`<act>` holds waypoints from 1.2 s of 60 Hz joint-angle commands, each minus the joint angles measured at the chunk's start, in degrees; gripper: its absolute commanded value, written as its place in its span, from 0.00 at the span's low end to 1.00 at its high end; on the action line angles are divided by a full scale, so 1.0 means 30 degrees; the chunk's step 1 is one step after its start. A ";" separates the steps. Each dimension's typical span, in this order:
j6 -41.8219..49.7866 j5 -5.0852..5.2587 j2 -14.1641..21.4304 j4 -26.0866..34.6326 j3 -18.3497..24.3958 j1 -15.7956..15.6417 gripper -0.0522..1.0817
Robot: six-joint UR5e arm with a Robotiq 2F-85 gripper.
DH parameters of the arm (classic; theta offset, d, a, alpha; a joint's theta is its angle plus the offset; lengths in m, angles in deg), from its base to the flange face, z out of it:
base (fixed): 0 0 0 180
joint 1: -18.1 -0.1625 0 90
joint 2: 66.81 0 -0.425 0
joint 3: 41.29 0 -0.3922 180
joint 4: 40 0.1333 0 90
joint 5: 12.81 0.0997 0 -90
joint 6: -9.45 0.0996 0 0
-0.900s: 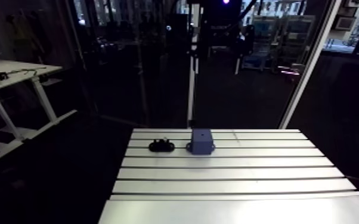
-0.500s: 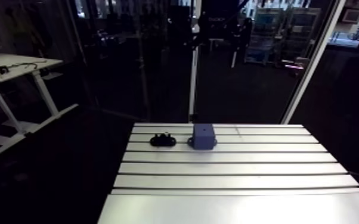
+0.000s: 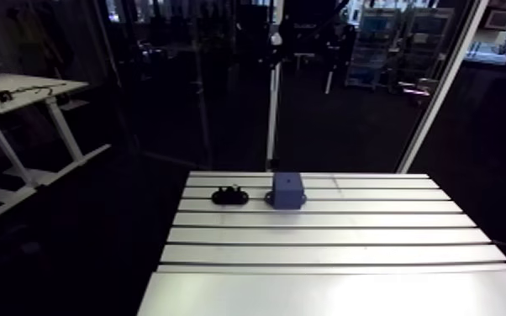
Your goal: Pick up the M10 bolt and insert it into the hole until fully seated.
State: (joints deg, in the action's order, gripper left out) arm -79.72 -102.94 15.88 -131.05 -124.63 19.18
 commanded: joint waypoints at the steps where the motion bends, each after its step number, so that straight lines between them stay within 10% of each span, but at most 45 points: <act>1: -0.0027 0.0057 -0.0037 -0.1219 -0.0378 -0.0007 0.05; 46: 0.1612 0.0063 -0.3145 -0.4412 -0.0678 -0.2751 0.06; 72: 0.1613 0.0267 -0.4651 -0.7034 -0.1795 -0.3197 0.43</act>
State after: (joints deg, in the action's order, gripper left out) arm -74.96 -102.23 4.25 -149.05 -128.78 10.25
